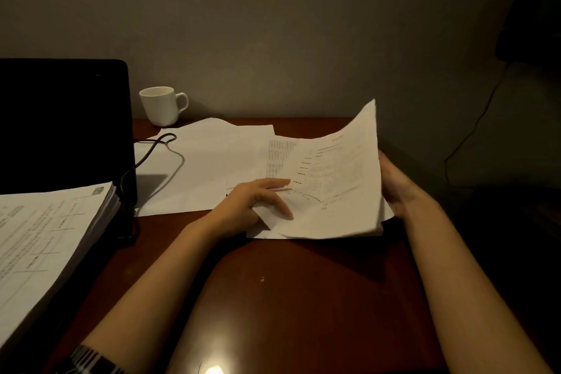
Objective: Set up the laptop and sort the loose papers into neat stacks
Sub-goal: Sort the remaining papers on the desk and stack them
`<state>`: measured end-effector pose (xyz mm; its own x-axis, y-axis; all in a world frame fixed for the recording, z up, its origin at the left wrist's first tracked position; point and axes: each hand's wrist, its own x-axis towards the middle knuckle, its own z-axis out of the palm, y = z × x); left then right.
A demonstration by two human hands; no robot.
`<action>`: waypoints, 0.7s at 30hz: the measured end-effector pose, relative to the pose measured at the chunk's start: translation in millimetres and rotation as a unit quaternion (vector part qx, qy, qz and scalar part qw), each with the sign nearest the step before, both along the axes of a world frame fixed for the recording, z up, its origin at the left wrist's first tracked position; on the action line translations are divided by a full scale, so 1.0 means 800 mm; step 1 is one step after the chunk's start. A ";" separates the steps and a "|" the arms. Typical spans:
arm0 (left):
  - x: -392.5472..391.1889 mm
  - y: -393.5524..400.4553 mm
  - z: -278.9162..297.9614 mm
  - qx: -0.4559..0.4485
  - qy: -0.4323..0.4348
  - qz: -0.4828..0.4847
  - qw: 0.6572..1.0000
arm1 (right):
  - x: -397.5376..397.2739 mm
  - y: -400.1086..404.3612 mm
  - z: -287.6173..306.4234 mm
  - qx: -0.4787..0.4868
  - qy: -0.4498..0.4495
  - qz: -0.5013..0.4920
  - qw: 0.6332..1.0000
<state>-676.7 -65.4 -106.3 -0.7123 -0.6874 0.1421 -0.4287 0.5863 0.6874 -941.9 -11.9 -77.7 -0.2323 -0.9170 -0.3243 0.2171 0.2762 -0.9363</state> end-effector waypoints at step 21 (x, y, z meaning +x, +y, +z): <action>0.005 -0.007 0.001 -0.019 0.064 0.101 0.993 | 0.010 0.009 0.007 0.074 0.012 -0.026 0.997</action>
